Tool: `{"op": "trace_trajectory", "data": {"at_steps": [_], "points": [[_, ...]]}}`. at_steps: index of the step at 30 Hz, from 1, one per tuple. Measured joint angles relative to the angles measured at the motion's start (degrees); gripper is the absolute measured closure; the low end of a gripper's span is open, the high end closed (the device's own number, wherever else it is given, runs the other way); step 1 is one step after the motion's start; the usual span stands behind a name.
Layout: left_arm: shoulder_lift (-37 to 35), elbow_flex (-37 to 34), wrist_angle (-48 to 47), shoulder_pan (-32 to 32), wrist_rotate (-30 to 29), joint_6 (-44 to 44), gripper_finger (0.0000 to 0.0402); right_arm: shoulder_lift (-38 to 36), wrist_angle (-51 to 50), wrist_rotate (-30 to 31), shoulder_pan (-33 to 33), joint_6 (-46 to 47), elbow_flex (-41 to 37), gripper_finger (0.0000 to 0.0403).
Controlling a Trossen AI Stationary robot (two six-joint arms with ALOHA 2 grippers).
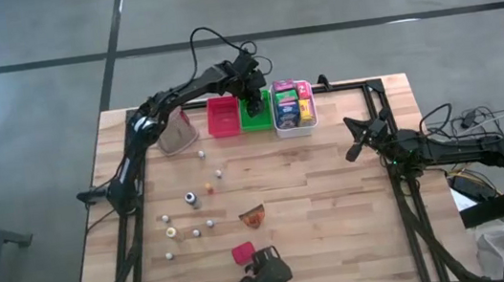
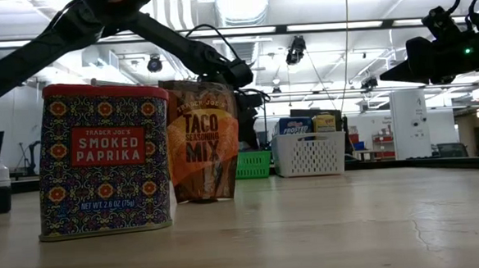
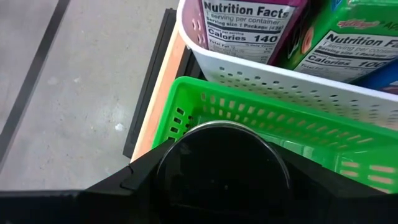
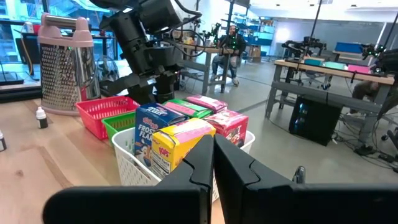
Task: Pick & Place Kitchen Items
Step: Put the purple seasoning bottle into the green bin
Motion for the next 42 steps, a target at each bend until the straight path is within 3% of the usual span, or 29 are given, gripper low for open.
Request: {"op": "trace_trajectory", "data": {"at_steps": [29, 42], "points": [[0.00, -0.07, 0.15, 0.00, -0.63, 1.33, 0.0158, 0.00, -0.01, -0.01, 0.00, 0.00, 0.02, 0.0394], [0.00, -0.07, 0.59, 0.02, -1.01, 1.52, 0.0098, 0.00, 0.00, -0.02, 0.00, 0.00, 0.02, 0.0394]]}}
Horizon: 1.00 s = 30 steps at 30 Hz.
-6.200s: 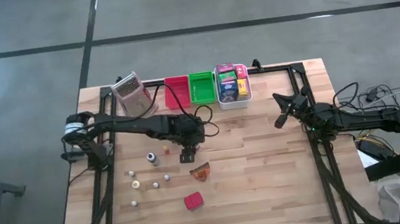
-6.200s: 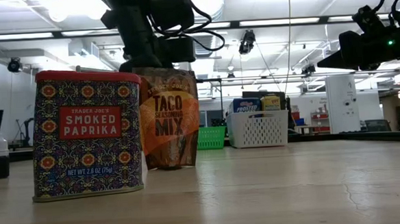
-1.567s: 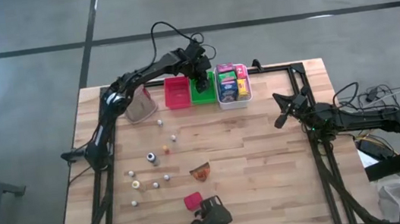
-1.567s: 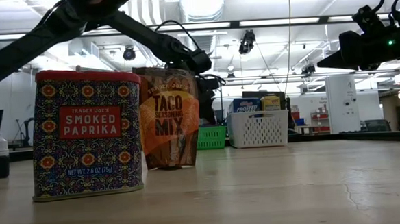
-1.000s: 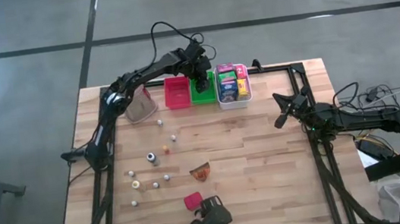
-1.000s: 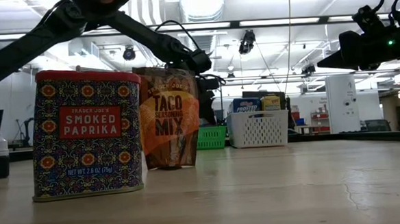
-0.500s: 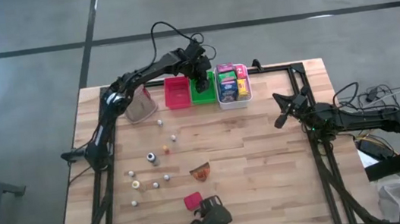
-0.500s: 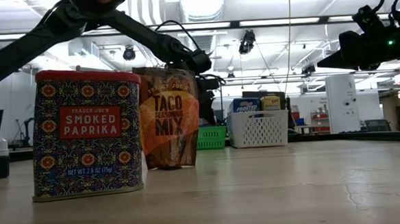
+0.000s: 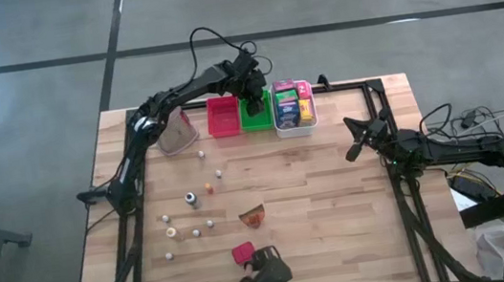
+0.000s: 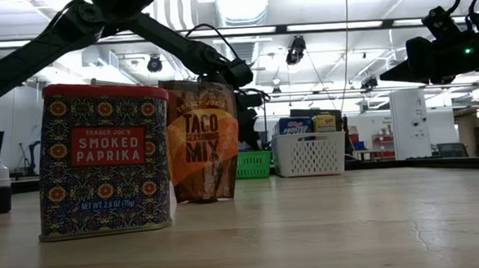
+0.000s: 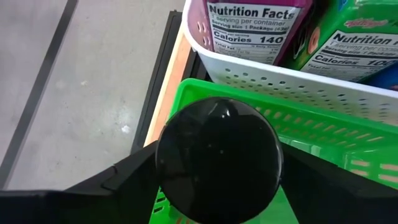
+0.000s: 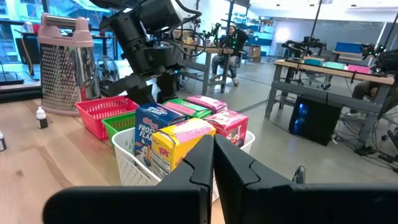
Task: Pick & Place Kitchen Items
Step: Put the purple seasoning bottle into the green bin, then put the orange seasoning pack into the green bin
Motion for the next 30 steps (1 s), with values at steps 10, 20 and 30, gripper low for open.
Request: {"op": "trace_trajectory", "data": {"at_steps": [10, 20, 30], "points": [[-3.29, 0.02, -1.25, -0.02, -0.47, 1.57, 0.0098, 0.00, -0.02, 0.00, 0.00, 0.00, 0.01, 0.0394], [-11.80, 0.04, -6.49, -0.31, -1.01, 1.69, 0.0099, -0.02, 0.00, 0.01, -0.02, 0.00, 0.01, 0.0394], [-20.05, 0.04, -21.79, -5.72, -0.76, 0.91, 0.0099, -0.02, 0.00, -0.01, 0.00, 0.00, 0.01, 0.0394]]}}
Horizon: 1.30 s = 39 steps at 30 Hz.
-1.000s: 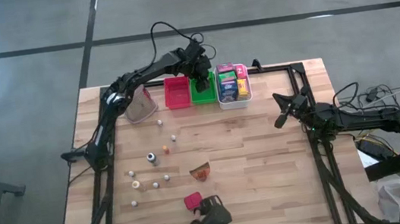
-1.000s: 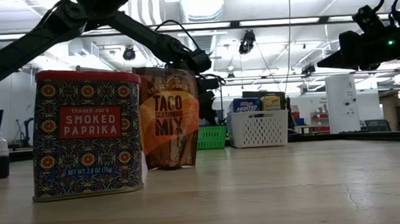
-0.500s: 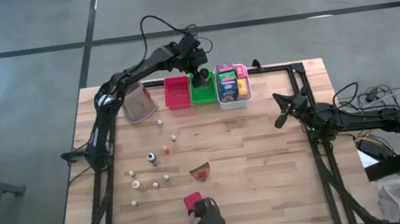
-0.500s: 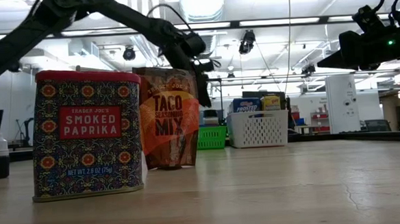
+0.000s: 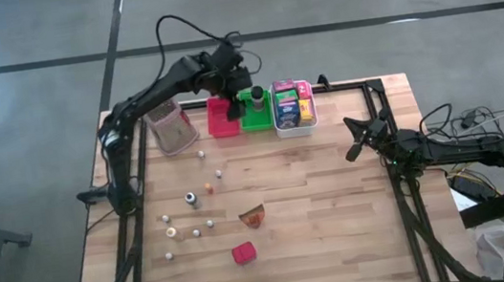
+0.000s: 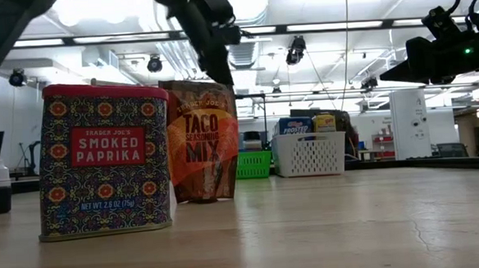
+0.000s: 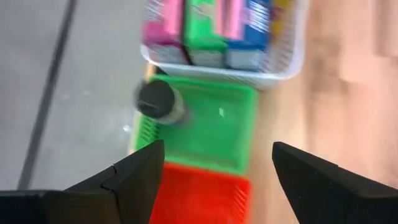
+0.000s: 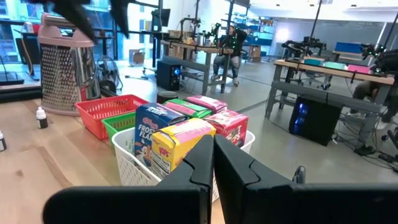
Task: Pick & Place Kitchen Items
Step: Put the orange seasoning pack into the green bin
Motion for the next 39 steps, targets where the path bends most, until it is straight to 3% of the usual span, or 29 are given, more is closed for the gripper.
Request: {"op": "trace_trajectory", "data": {"at_steps": [6, 19, 30, 39], "points": [[-3.48, 0.00, -8.21, -5.14, -2.92, -5.70, 0.0099, 0.00, 0.00, 0.00, 0.00, 0.00, 0.00, 0.0394], [-4.77, -1.00, -19.41, -17.84, -2.94, -13.64, 0.0099, 0.02, 0.00, 0.00, -0.02, 0.00, 0.00, 0.0394], [-7.74, -8.46, -19.67, -29.79, -3.73, -24.38, 0.0099, 0.02, 0.00, 0.00, -0.02, 0.00, 0.00, 0.0394], [-9.23, -15.34, -12.59, -36.63, -3.81, -31.78, 0.0099, 0.02, 0.00, 0.00, 0.00, 0.00, 0.00, 0.0394]]}}
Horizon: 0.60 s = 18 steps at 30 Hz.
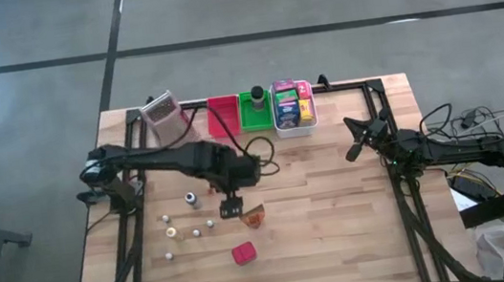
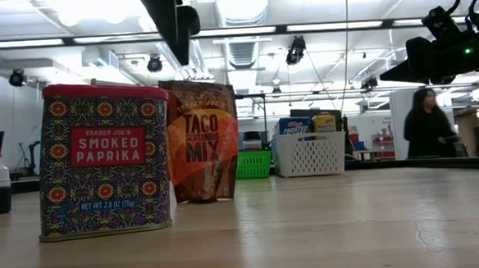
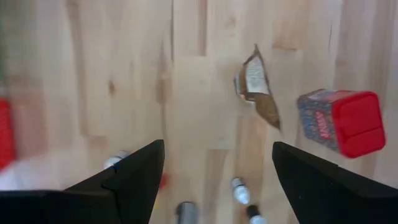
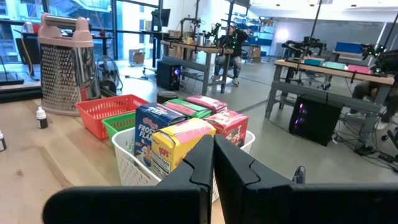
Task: Pick & Place Kitchen Items
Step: Put the orange seasoning pack into the green bin
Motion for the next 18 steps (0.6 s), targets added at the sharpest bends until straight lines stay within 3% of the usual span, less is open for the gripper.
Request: {"op": "trace_trajectory", "data": {"at_steps": [10, 18], "points": [[0.01, -7.38, 4.76, 0.05, -0.47, -5.30, 0.0099, 0.00, 0.00, 0.00, -0.01, 0.00, 0.00, 0.0394], [-0.22, -7.46, 8.58, -1.93, 5.47, -5.64, 0.0099, 0.00, 0.00, 0.00, 0.00, 0.00, 0.00, 0.0394]]}}
